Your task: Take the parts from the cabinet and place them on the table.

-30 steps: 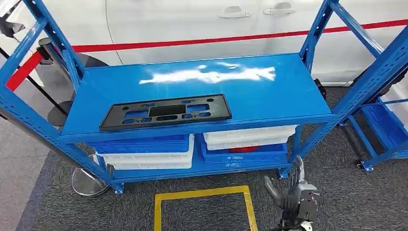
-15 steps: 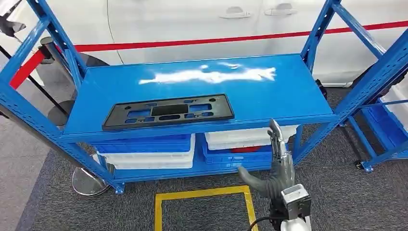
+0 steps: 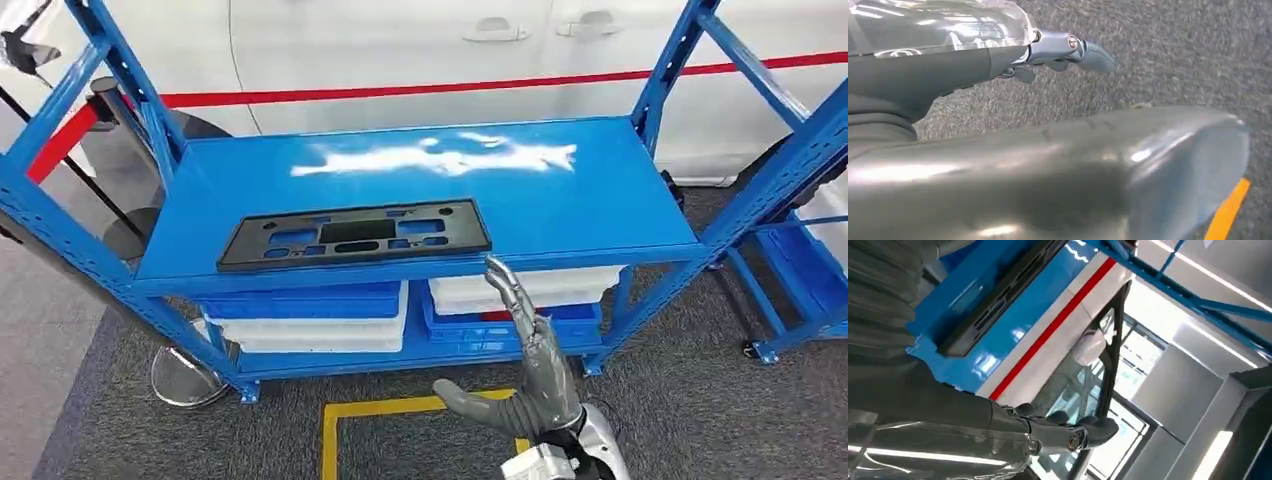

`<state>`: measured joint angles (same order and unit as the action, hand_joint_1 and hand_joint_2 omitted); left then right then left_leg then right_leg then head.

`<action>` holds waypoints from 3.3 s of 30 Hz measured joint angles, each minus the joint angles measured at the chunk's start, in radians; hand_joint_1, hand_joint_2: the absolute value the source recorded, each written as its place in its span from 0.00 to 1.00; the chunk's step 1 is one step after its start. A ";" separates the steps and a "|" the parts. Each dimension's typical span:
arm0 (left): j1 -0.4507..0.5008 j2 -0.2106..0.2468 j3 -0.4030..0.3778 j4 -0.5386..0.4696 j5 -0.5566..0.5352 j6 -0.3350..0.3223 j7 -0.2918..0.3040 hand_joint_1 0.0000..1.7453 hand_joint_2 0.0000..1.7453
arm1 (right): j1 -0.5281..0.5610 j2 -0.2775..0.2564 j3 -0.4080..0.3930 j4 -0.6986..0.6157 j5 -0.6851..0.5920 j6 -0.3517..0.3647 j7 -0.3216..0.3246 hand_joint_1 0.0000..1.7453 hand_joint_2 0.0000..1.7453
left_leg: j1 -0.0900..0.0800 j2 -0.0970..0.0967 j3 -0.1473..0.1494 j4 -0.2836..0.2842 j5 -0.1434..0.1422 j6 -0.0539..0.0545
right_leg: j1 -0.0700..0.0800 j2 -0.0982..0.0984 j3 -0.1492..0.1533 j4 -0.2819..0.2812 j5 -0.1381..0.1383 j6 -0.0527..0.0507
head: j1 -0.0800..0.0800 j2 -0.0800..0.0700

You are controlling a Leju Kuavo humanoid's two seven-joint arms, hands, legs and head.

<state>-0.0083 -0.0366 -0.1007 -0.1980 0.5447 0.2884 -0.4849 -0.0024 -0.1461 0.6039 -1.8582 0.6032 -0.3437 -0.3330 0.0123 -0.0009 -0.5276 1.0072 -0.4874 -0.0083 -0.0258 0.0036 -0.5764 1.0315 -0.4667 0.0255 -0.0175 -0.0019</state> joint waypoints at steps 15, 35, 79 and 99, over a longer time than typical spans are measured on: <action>-0.004 0.000 -0.023 0.003 -0.040 0.000 0.012 0.00 0.00 | -0.128 -0.003 0.239 0.191 0.346 -0.112 0.256 0.00 1.00 | -0.003 0.000 -0.033 0.014 0.019 0.003 | 0.017 -0.002 0.004 -0.003 -0.004 -0.027 | 0.001 0.000; -0.026 -0.002 -0.101 0.004 -0.150 -0.047 0.055 0.00 0.00 | -0.350 0.106 0.645 0.779 0.965 -0.346 0.801 0.00 1.00 | -0.005 -0.002 -0.031 0.004 0.021 -0.004 | 0.012 -0.002 0.000 -0.022 0.019 -0.038 | 0.002 0.000; -0.027 0.009 -0.113 0.013 -0.142 -0.159 0.066 0.00 0.00 | -0.494 0.293 0.578 0.973 0.966 -0.355 0.656 0.00 1.00 | 0.004 0.000 -0.084 0.012 0.064 -0.008 | 0.018 0.001 0.039 -0.021 -0.024 -0.023 | -0.012 0.000; -0.030 0.008 -0.132 0.015 -0.158 -0.174 0.073 0.00 0.00 | -0.490 0.352 0.439 1.059 0.966 -0.356 0.591 0.00 1.00 | -0.001 -0.004 -0.042 0.075 -0.037 -0.011 | 0.020 0.000 -0.011 -0.035 0.034 -0.054 | -0.011 0.000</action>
<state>-0.0386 -0.0290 -0.2327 -0.1827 0.3864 0.1144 -0.4116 -0.4920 0.2060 1.0425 -0.7988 1.5694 -0.6992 0.2583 0.0113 -0.0045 -0.5699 1.0824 -0.5244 -0.0192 -0.0063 0.0036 -0.5877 0.9970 -0.4327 -0.0289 -0.0286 -0.0019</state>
